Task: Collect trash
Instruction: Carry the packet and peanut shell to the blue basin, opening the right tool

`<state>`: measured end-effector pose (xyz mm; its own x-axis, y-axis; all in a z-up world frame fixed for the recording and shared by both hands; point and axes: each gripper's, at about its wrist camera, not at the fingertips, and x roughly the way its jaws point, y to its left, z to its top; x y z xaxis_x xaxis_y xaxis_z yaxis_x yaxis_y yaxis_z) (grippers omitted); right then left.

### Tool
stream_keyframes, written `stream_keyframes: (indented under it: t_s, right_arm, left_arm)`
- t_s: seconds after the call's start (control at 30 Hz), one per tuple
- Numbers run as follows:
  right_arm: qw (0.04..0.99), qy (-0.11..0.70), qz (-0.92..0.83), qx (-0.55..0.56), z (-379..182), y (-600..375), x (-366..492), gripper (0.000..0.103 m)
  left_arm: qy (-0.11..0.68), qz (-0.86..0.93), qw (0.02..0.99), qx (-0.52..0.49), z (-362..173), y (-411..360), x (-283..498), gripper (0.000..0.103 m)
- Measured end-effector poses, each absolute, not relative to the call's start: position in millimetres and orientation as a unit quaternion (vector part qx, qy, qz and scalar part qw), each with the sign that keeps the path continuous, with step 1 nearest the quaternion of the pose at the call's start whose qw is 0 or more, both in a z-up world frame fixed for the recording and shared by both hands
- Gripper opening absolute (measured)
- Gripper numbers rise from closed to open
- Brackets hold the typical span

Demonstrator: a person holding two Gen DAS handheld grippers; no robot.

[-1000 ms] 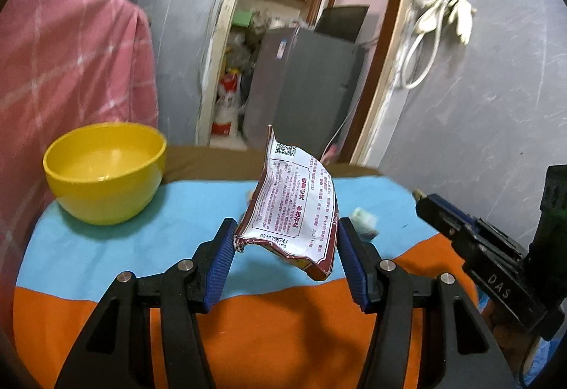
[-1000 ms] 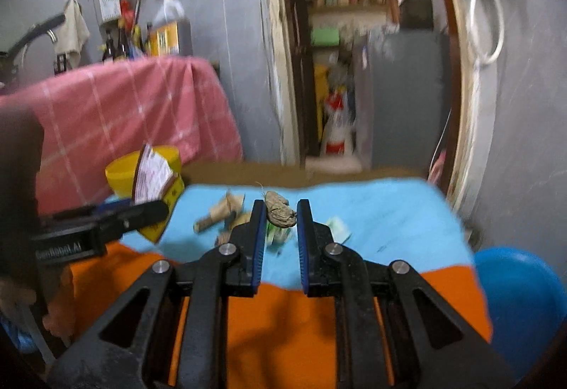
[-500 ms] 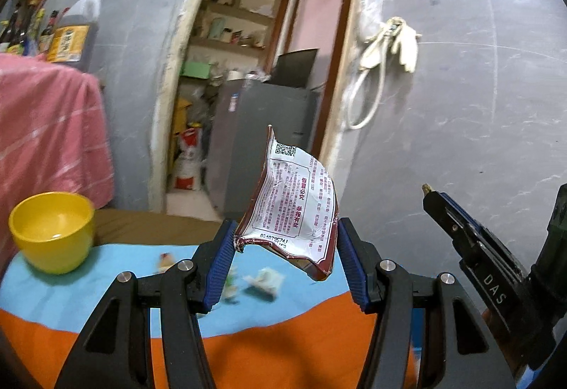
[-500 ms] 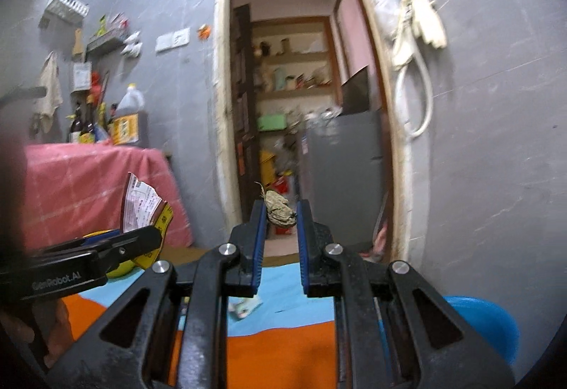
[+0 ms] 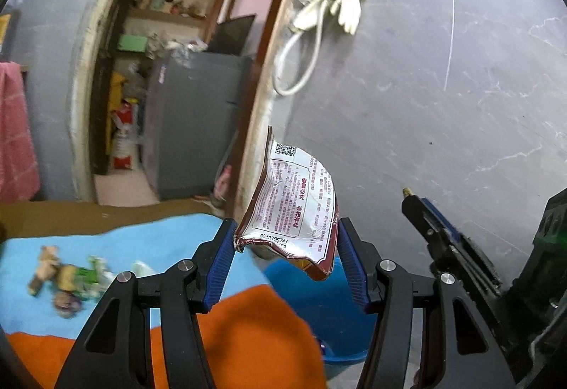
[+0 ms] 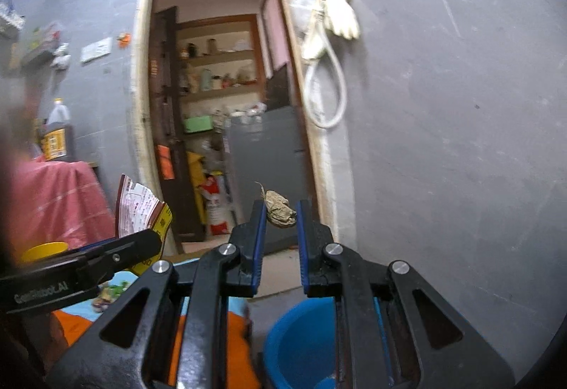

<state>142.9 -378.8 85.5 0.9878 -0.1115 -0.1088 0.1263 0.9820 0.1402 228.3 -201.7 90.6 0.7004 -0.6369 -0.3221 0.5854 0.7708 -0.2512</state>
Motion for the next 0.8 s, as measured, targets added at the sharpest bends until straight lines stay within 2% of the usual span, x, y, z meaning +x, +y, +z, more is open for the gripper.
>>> stream_keyframes:
  t_s: [0.23, 0.57, 0.8]
  right_arm:
    - [0.984, 0.104, -0.093, 0.108, 69, -412, 152, 0.022]
    - [0.966, 0.194, -0.108, 0.134, 41, -431, 176, 0.022]
    - [0.96, 0.216, -0.114, 0.138, 36, -435, 182, 0.024]
  left_arm:
    - [0.252, -0.352, 0.901, -0.04, 78, -242, 246, 0.051]
    - [0.365, -0.34, 0.867, -0.011, 26, -281, 271, 0.051]
    - [0.385, -0.337, 0.859, -0.011, 7, -285, 275, 0.052]
